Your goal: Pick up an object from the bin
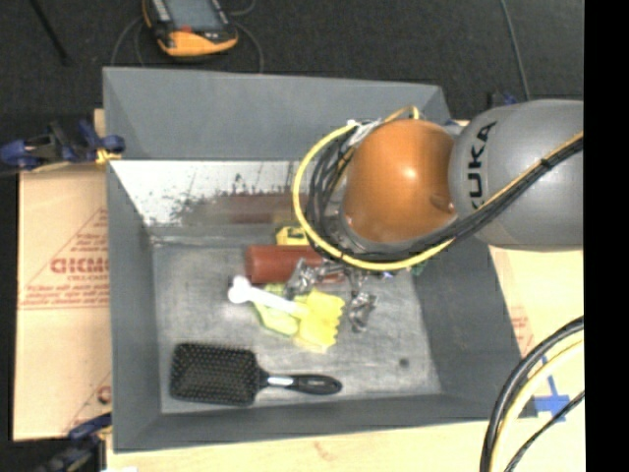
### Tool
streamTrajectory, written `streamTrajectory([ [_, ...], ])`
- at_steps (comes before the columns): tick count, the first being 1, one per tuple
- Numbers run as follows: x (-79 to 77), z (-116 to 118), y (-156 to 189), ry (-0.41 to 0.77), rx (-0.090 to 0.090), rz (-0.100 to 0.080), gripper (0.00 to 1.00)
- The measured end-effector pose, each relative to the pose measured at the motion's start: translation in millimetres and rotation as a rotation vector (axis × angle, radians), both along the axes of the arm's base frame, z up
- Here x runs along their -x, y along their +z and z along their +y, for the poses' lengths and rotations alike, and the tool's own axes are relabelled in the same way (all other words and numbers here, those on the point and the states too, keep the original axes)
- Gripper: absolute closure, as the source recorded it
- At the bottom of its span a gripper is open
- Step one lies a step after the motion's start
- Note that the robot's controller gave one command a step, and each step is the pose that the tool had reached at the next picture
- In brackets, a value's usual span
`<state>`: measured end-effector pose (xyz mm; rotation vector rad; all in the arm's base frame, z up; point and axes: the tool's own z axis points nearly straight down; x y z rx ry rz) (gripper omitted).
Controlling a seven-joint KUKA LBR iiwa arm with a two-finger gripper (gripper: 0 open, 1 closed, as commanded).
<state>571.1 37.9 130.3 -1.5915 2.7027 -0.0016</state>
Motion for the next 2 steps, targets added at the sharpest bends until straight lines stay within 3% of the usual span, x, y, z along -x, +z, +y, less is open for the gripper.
streamTrajectory([
  [1, -28.7, -13.4, -54.0, 0.095, -0.003, -0.009, 1.00],
  [2, -28.7, -13.5, -54.0, 0.094, -0.003, -0.009, 1.00],
])
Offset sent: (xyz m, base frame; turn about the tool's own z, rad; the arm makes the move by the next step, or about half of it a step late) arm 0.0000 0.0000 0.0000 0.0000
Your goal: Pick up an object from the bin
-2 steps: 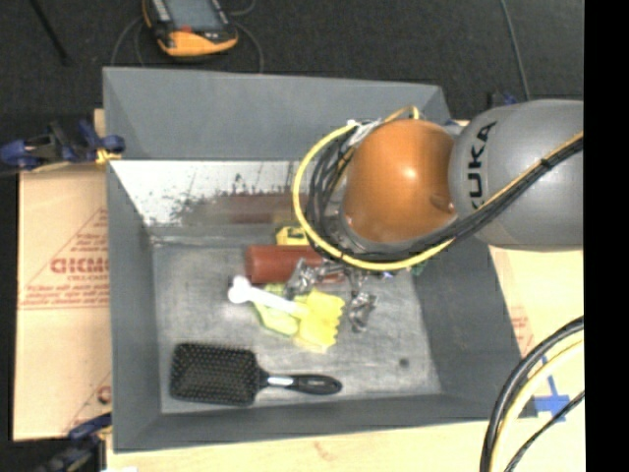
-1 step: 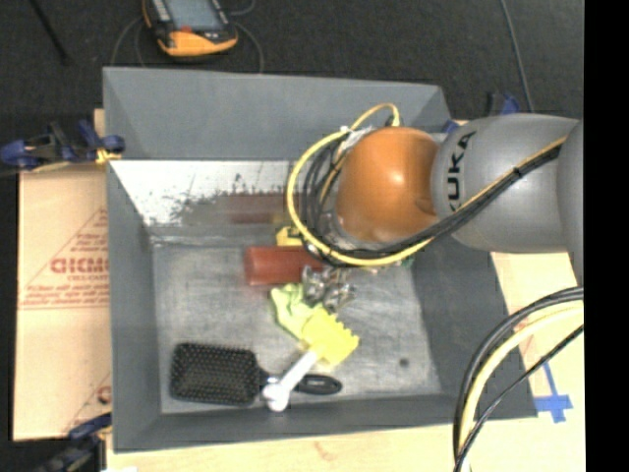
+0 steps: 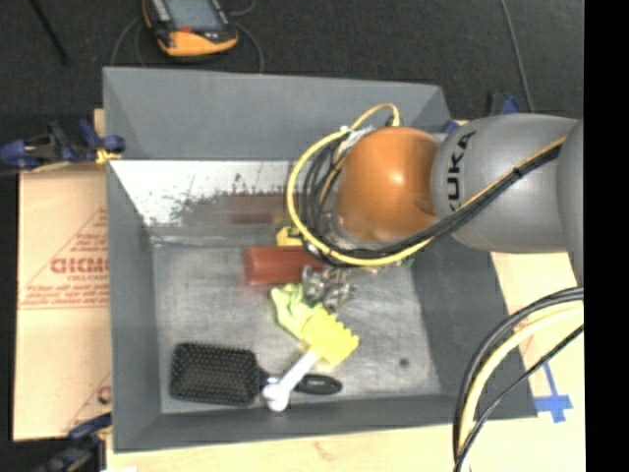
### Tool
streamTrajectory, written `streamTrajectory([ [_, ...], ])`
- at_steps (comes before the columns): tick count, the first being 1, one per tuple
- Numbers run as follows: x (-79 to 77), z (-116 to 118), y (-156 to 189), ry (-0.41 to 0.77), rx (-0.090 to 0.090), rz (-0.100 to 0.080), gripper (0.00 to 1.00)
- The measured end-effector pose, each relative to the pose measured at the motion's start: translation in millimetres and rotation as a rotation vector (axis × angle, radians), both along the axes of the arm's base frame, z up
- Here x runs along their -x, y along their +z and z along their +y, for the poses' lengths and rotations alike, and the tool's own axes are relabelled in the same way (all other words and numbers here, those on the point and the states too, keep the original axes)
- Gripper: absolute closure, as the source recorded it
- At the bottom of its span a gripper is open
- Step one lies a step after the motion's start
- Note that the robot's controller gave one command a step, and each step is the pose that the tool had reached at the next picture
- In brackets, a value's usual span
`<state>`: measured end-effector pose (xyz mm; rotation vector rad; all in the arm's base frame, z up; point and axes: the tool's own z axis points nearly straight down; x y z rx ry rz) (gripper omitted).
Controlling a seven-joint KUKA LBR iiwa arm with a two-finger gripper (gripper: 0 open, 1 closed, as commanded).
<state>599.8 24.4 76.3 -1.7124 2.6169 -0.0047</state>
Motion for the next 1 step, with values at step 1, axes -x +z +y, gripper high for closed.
streamTrajectory([
  [1, 9.6, 12.1, 20.0, 0.197, 0.007, 0.011, 1.00],
])
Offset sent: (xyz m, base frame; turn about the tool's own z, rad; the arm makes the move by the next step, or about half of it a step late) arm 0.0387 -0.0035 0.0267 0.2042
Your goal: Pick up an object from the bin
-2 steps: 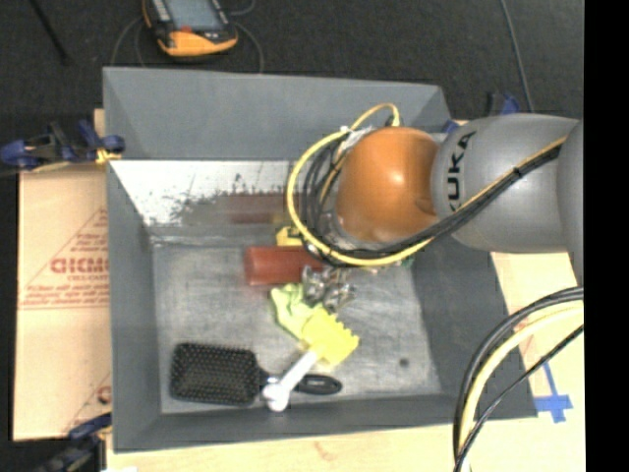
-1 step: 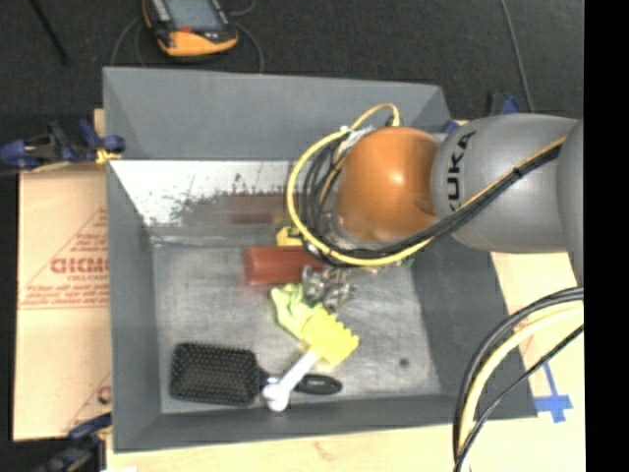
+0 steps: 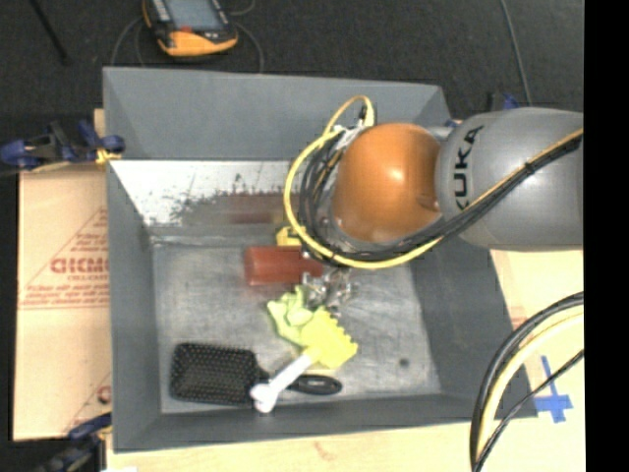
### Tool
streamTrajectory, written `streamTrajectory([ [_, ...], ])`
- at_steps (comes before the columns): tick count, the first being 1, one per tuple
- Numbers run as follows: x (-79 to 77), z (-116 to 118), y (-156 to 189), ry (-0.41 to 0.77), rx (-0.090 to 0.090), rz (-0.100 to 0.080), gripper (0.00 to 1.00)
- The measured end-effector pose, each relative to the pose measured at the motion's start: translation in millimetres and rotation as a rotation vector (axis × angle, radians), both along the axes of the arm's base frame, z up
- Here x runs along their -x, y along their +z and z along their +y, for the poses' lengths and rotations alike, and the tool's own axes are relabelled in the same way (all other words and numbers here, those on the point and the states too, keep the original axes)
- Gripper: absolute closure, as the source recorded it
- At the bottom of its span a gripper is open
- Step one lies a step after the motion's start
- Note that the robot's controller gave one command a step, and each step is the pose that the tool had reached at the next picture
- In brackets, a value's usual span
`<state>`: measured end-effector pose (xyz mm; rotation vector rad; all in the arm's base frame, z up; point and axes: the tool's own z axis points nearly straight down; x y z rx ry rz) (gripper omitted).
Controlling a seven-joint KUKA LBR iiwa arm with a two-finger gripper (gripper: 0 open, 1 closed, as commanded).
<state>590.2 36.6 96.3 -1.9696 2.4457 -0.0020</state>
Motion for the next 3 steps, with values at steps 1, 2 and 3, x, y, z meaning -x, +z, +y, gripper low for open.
streamTrajectory([
  [1, -14.4, 0.0, 14.2, 0.165, -0.002, -0.003, 1.00],
  [2, -6.7, 3.3, 38.3, -0.048, -0.003, 0.002, 1.00],
  [3, -11.9, -3.8, 102.4, 0.069, -0.002, 0.002, 1.00],
])
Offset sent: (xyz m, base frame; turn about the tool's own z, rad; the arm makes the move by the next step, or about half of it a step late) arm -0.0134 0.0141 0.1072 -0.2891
